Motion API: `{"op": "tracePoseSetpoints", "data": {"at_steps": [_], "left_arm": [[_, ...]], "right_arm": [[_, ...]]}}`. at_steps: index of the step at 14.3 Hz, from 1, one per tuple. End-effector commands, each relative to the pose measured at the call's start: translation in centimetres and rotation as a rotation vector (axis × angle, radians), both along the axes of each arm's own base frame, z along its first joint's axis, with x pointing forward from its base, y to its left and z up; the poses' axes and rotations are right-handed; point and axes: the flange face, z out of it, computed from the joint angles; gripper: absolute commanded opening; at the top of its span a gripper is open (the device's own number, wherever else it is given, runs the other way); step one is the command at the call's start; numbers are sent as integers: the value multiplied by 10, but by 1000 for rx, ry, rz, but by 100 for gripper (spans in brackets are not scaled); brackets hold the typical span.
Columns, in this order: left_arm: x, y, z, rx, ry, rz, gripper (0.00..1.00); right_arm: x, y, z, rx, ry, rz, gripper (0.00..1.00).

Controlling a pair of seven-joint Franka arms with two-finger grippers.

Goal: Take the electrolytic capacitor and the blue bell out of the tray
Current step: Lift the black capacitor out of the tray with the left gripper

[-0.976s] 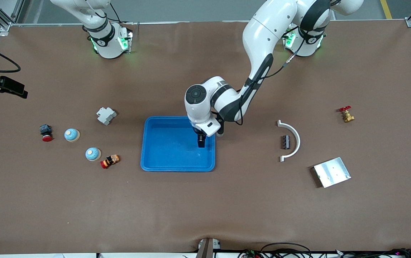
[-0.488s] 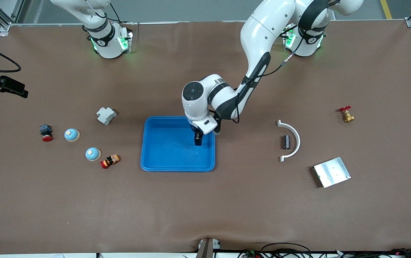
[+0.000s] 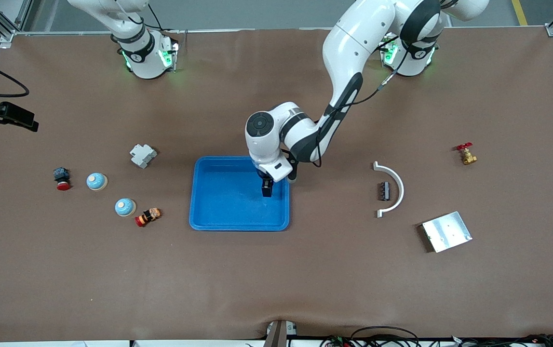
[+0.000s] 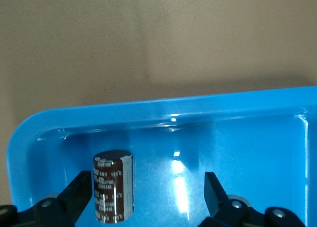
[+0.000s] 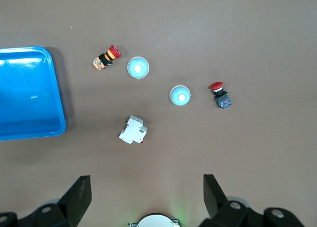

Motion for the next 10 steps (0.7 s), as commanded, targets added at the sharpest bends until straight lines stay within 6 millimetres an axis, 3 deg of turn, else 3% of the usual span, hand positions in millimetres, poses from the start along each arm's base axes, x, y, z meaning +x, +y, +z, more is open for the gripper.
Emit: {"op": "tracePoseSetpoints", "data": {"at_steps": [1, 4, 6, 7, 10], "left_arm": [[3, -2, -6, 8, -24, -26, 100], [3, -4, -7, -4, -32, -22, 100], [2, -5, -7, -5, -32, -14, 88], [2, -5, -5, -6, -33, -14, 78], [2, -5, -3, -8, -35, -14, 10]], "right_arm": [[-3, 1, 5, -4, 1, -6, 100], [-3, 2, 5, -2, 1, -2, 100], [-3, 2, 5, -2, -1, -2, 100], [-3, 2, 5, -2, 1, -2, 100], [-3, 1, 5, 13, -3, -4, 100]]}}
